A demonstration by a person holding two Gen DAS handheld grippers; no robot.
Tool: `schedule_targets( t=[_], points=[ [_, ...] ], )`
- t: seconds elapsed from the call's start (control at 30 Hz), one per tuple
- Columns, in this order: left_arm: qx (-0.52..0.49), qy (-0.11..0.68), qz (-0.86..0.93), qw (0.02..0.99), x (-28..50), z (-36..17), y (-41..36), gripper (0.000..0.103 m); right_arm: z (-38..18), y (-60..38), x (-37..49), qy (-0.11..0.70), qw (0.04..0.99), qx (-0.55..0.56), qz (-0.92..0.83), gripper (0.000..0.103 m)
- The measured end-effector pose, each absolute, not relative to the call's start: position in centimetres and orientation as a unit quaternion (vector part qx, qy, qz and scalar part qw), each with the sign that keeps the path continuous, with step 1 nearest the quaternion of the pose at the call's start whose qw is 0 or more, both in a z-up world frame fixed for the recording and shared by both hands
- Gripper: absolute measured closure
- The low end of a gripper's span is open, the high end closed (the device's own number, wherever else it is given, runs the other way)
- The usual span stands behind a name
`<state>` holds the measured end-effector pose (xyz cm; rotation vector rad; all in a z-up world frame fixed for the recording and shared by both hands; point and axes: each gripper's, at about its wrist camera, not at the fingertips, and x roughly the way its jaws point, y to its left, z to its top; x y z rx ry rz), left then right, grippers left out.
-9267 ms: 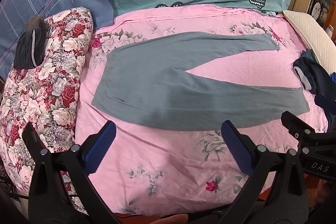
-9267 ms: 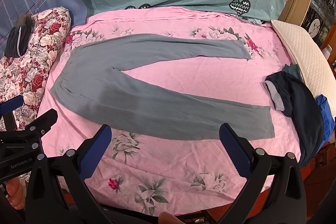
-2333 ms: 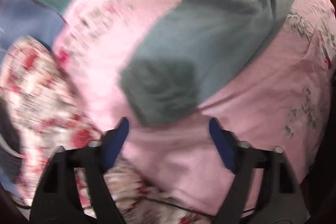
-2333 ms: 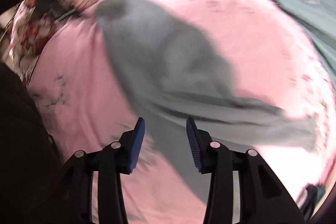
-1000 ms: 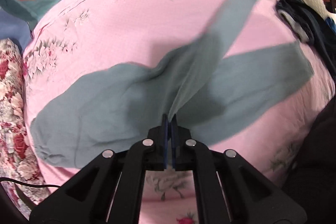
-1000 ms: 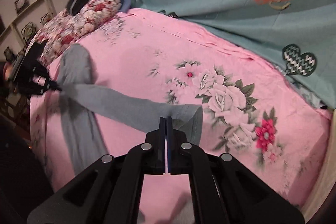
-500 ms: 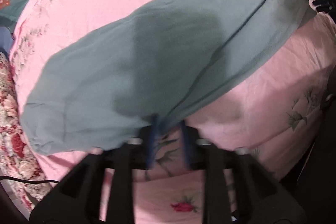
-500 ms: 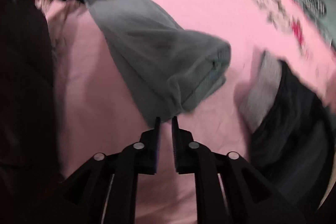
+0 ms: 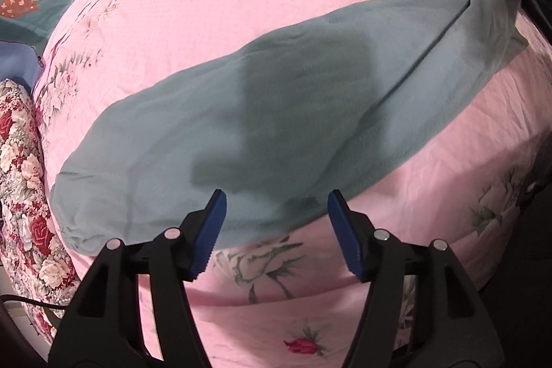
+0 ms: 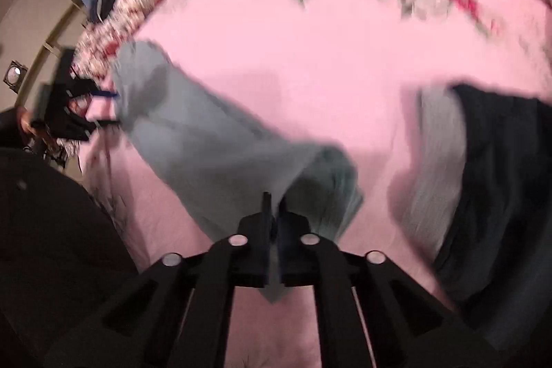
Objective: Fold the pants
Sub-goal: 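Open the left gripper on the waistband while the right gripper releases the cuff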
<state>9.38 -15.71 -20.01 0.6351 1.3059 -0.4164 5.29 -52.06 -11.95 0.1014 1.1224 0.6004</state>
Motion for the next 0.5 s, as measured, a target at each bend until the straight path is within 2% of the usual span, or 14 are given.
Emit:
schedule_targets(
  t=[0.1, 0.17, 0.3, 0.4, 0.5],
  points=[
    [0.283, 0.595, -0.196, 0.727, 9.7, -20.4, -16.1, 0.040, -7.5, -52.9, 5.0, 0.469, 0.827, 0.090, 0.296, 0.102],
    [0.282, 0.596, -0.200, 0.725, 9.7, -20.8, -16.2, 0.040, -6.4, -53.2, 3.3, 0.462, 0.826, 0.104, 0.305, 0.102],
    [0.283, 0.605, -0.209, 0.714, 9.3, -22.0, -16.5, 0.040, -11.3, -53.1, 0.0, 0.537, 0.795, 0.061, 0.275, 0.102],
    [0.281, 0.601, -0.207, 0.719, 9.5, -22.1, -16.2, 0.033, -16.3, -52.9, -1.7, 0.615, 0.752, 0.027, 0.238, 0.097],
    [0.293, 0.601, -0.202, 0.715, 9.6, -22.0, -16.0, 0.033, -15.4, -54.1, -1.8, 0.607, 0.758, 0.062, 0.230, 0.095]
  ],
)
